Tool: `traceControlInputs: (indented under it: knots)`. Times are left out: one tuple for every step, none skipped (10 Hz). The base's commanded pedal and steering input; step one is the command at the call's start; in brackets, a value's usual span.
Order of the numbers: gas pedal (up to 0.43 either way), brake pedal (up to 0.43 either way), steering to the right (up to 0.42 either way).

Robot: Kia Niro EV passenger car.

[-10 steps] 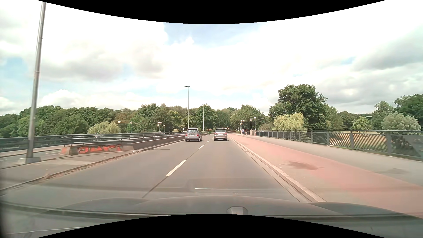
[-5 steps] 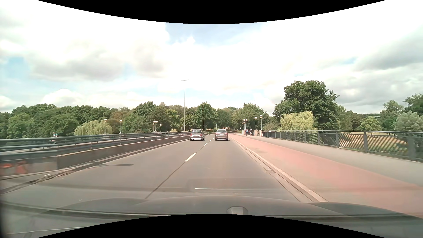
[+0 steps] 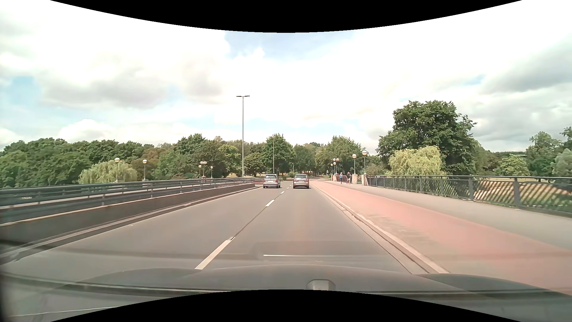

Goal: Follow the waypoints while adhering to traffic rules and regulations

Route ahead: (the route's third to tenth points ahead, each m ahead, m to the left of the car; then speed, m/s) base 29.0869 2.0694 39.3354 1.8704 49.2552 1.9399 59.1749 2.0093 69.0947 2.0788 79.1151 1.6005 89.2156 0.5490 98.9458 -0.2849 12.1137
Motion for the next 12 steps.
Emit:
traceControlInputs:
  knots:
    - [0.157, 0.018, -0.004]
    - [0.157, 0.018, -0.003]
    - [0.157, 0.018, -0.003]
    - [0.157, 0.018, -0.003]
    - [0.157, 0.018, -0.002]
    - [0.157, 0.018, -0.002]
    - [0.157, 0.018, -0.001]
    - [0.157, 0.018, 0.000]
    - [0.157, 0.018, 0.000]
    - [0.157, 0.018, 0.001]
    - [0.177, 0.018, 0.001]
    - [0.177, 0.018, 0.001]
